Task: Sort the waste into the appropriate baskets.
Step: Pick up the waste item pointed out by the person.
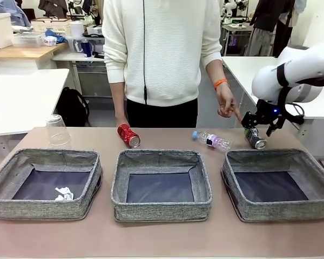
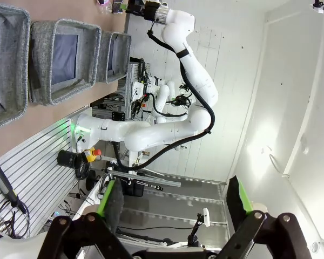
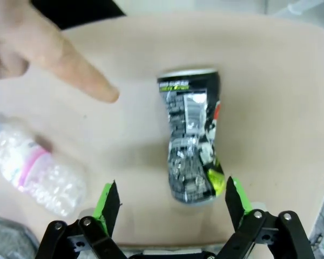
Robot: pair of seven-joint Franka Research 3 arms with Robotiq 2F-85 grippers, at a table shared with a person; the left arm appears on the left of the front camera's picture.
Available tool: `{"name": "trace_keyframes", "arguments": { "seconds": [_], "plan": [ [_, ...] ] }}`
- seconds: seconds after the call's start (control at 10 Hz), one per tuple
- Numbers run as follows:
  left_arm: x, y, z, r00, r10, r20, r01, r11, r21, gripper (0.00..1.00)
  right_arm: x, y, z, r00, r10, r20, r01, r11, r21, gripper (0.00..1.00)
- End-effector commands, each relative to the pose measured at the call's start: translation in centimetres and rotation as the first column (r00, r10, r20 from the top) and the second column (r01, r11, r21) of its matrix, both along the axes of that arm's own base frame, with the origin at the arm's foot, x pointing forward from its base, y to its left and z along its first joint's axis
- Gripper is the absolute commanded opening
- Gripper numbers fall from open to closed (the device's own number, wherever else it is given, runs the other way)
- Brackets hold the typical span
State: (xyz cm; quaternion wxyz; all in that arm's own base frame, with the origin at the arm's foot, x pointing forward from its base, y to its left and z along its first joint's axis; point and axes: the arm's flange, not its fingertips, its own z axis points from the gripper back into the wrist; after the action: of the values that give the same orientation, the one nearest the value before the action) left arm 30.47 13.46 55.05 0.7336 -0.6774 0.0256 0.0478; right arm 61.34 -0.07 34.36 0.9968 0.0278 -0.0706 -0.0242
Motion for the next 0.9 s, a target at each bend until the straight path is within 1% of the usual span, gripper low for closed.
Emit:
{"name": "trace_keyframes", "arguments": {
  "seconds": [0.0,0.3,0.5,0.8],
  "plan": [
    [-0.1,0.0,0.3,1.000,-0.006,0.013,0.007,1.000,-0.015,1.00,1.5,-0.8,-0.9,0.998,-0.053,0.035,0.054,0.998,-0.036,1.00],
    [-0.1,0.0,0.3,1.000,-0.006,0.013,0.007,1.000,-0.015,1.00,2.4,-1.4,-2.8,0.992,-0.103,0.066,0.105,0.994,-0.021,1.00],
    [-0.1,0.0,0.3,1.000,-0.006,0.013,0.007,1.000,-0.015,1.00,2.6,-1.3,-3.4,0.995,-0.087,0.054,0.088,0.996,-0.017,1.00],
    [-0.1,0.0,0.3,1.000,-0.006,0.013,0.007,1.000,-0.015,1.00,2.8,-1.2,-3.4,0.997,-0.064,0.049,0.065,0.998,-0.016,1.00]
  ]
}}
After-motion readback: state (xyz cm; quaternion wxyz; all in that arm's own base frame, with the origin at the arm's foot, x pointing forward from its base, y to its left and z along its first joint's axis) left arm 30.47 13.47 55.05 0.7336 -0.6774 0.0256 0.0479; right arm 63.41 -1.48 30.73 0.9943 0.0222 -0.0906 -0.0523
